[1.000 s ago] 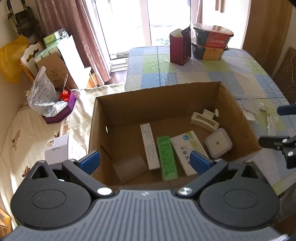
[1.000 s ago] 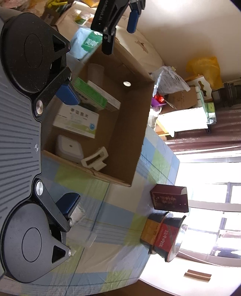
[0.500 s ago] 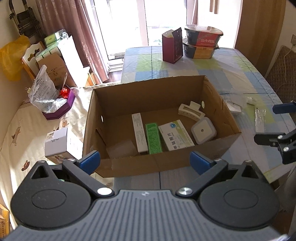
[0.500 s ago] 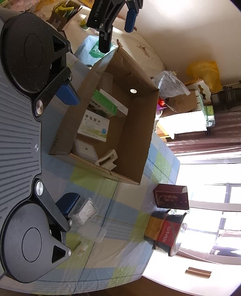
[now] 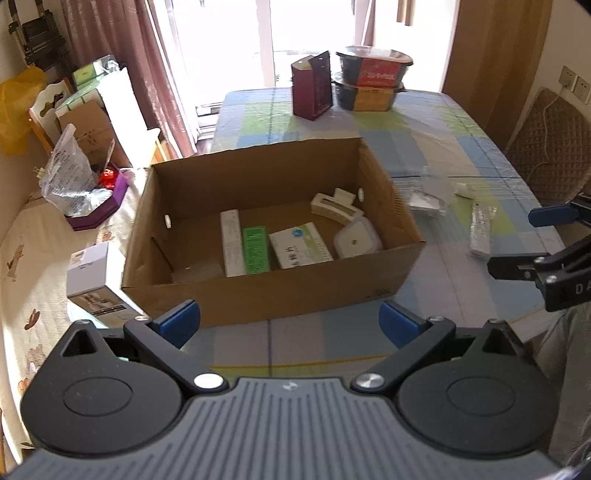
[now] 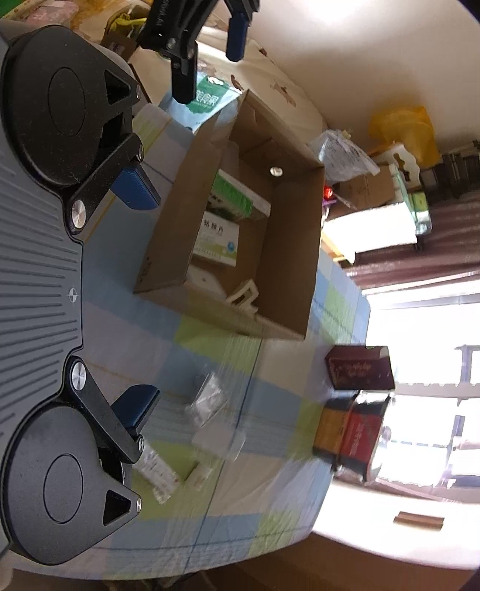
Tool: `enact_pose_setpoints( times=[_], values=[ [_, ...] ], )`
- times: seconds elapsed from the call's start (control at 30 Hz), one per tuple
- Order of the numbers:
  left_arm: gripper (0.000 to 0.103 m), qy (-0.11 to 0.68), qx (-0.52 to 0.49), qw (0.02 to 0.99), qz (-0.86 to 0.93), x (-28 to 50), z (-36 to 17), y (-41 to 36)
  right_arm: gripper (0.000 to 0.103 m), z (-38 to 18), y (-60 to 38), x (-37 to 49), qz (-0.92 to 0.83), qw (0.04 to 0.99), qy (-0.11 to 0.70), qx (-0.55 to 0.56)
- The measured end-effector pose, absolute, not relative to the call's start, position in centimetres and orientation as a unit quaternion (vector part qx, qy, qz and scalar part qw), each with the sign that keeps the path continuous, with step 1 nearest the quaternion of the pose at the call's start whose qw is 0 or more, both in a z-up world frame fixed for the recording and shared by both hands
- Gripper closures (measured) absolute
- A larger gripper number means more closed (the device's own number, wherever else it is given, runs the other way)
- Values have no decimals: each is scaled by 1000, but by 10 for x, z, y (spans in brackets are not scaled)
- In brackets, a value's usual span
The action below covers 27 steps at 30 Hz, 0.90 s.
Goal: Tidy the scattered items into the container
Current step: 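Move both tools back from the cardboard box toward the remaining items, then lower the left tool onto the clear case with the white pad and grasp it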
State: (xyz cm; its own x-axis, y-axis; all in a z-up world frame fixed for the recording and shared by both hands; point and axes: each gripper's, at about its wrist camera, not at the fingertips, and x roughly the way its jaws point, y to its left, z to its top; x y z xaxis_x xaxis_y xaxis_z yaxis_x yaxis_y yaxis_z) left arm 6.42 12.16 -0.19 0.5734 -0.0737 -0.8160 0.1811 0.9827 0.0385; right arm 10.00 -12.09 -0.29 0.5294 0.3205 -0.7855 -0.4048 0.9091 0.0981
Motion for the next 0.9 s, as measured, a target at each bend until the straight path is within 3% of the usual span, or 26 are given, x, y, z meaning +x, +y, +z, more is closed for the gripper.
enact_pose_setpoints(
  times=[0.9],
  values=[
    [1,469,86,862,-172,84,-33,11,0,-22,-231,86,65,869,490,-3]
  ],
)
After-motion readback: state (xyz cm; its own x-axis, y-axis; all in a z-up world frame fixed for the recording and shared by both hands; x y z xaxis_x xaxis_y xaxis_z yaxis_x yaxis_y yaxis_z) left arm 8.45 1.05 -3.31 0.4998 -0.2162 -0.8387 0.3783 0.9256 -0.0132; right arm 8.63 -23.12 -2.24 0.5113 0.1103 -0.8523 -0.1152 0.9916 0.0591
